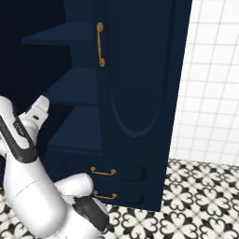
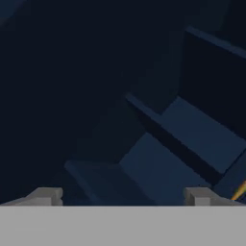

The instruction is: Pick the kettle from the counter and place it on the tray. Then pick the mug from the cabinet and place it on the tray. Then close the cabinet doors.

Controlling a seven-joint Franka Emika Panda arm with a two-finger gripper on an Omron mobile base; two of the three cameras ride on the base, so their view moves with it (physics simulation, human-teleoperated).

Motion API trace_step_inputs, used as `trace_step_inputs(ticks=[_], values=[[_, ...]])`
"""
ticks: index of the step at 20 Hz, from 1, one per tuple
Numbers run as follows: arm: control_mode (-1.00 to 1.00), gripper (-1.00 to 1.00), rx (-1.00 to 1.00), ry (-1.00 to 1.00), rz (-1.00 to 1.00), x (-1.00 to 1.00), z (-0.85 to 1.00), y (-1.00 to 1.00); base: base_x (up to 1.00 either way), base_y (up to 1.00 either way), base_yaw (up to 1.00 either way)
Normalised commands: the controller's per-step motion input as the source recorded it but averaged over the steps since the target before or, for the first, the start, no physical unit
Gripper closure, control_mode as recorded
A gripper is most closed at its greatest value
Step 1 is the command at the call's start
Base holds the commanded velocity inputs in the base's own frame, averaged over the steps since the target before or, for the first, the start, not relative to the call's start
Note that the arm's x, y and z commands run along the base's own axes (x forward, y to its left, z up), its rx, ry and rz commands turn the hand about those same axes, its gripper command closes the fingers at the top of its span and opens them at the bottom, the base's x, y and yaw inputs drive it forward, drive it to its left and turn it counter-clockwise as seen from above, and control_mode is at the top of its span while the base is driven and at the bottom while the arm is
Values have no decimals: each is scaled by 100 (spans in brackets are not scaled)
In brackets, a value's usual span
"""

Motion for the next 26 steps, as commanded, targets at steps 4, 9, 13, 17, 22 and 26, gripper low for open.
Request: trace_step_inputs(ticks=[4, 9, 13, 17, 22, 26], values=[[-100, -100, -40, 0, 3, -83, 55, 32, 0, 0, 0], [-100, -100, -32, 0, 0, -82, 55, 42, 0, 0, 0], [-100, -100, -27, 0, 0, -83, 54, 45, 0, 0, 0], [-100, -100, -27, 0, 0, -82, 48, 47, 0, 0, 0], [-100, -100, -37, 0, -7, -61, 20, 67, 0, 0, 0], [-100, -100, -51, 0, -27, -12, 4, 70, 0, 0, 0]])
